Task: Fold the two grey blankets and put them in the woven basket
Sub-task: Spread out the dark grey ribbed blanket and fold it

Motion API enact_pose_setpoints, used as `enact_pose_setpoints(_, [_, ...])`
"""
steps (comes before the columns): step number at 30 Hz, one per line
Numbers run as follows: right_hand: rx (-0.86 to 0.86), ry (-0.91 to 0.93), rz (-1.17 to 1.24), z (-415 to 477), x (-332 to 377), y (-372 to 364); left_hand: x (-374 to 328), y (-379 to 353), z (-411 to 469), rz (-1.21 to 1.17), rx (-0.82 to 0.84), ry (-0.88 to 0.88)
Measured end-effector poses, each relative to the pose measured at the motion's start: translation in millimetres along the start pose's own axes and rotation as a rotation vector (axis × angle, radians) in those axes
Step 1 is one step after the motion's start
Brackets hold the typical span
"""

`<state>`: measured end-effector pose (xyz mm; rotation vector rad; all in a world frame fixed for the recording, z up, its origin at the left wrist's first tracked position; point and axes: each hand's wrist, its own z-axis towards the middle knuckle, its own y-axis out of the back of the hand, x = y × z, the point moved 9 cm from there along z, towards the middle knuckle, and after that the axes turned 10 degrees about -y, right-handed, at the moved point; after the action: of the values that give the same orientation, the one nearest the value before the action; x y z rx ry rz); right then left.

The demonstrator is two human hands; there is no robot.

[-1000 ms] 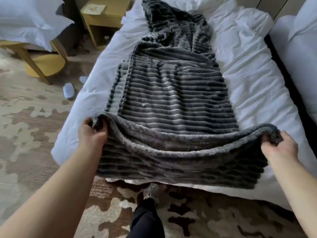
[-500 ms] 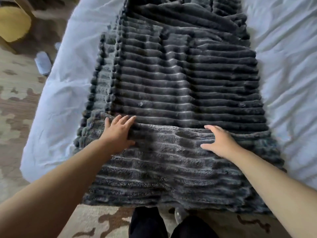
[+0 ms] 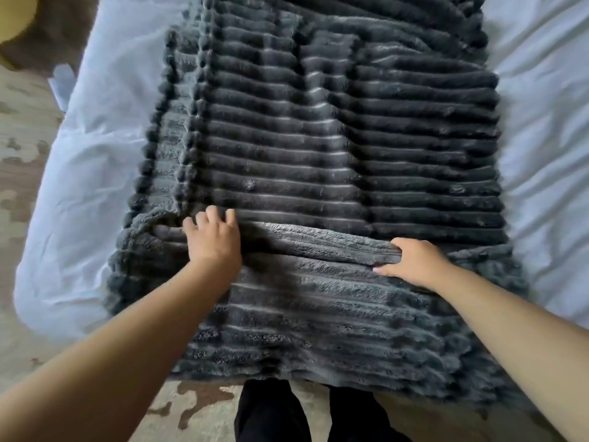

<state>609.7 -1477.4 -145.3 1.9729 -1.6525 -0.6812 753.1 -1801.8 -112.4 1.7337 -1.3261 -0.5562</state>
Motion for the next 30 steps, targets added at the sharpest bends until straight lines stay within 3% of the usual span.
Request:
enact_pose_setpoints(3, [0.061,0.032,-0.107,4.3,-22.0,3.7,-77.0,15.2,-11.0,-0.080,-0.097,-0.194])
enact_pose_setpoints(9, [0.230,0.005,-0.167,20.5,-98.9,11.6,-216.8,30.4,-24.8,-0.186,-0.071,-0.412])
enact_pose_setpoints(11, [0.076,0.036,-0.146,33.5,-121.0,31.3,-252.9,31.8,-26.5,-0.200,-0.055,-0.442])
enact_pose_setpoints(13, [-0.209,-0.007,-0.006,40.8,-142.9,63.6,-277.5,29.4,-23.1,-0.211,-0.036,-0.439])
enact_pose_setpoints(16, [-0.461,-0.021,0.097,37.0,-165.3,80.7,-283.7,10.8,-9.9,-0.216,0.060,-0.353])
enact_pose_setpoints(21, [-0.374,-0.212,0.332,21.2,-229.6,42.5,-276.4,1.8,1.9,-0.266,0.126,-0.317])
enact_pose_setpoints(24, [-0.355,-0.283,0.478,-7.6,-256.9,19.2,-272.4,24.8,-7.5,-0.331,0.016,-0.291])
enact_pose_setpoints(27, [-0.379,-0.321,0.541,-39.1,-268.9,3.6,-262.8,57.5,-33.1,-0.498,-0.211,-0.248])
enact_pose_setpoints(30, [-0.294,-0.361,0.666,-58.7,-270.1,-19.0,-245.4,60.2,-68.1,-0.779,-0.261,-0.067])
